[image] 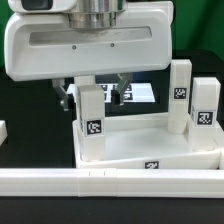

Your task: Assemble desk

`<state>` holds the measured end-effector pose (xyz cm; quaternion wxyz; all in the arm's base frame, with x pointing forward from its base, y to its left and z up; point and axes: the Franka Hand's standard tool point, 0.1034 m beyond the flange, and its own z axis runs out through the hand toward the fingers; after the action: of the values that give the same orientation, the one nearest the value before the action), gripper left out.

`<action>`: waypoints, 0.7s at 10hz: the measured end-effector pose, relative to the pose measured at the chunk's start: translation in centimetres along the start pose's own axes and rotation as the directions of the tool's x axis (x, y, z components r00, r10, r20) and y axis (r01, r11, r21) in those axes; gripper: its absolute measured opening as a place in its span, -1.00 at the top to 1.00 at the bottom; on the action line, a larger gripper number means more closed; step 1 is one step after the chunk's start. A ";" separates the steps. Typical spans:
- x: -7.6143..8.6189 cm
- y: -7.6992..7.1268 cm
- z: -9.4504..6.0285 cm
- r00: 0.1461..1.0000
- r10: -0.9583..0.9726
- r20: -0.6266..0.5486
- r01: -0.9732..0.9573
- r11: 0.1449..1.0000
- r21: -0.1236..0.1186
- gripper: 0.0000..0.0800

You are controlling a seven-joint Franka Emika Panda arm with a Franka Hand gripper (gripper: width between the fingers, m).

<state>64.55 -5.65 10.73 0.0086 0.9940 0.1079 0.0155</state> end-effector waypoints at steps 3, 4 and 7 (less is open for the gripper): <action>0.0 0.0 0.0 1.000 0.014 0.000 -0.014 1.000 0.000 0.28; 0.0 0.0 0.0 1.000 0.015 0.000 -0.015 1.000 0.000 0.28; 0.0 0.1 0.0 0.989 0.149 0.002 -0.149 0.989 0.004 0.28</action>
Offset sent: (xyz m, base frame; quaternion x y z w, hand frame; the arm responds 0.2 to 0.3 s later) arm 0.0000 0.0000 0.0000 0.0000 0.0000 0.0000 1.0000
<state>64.53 -5.74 10.74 0.0054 0.9993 0.0334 0.0152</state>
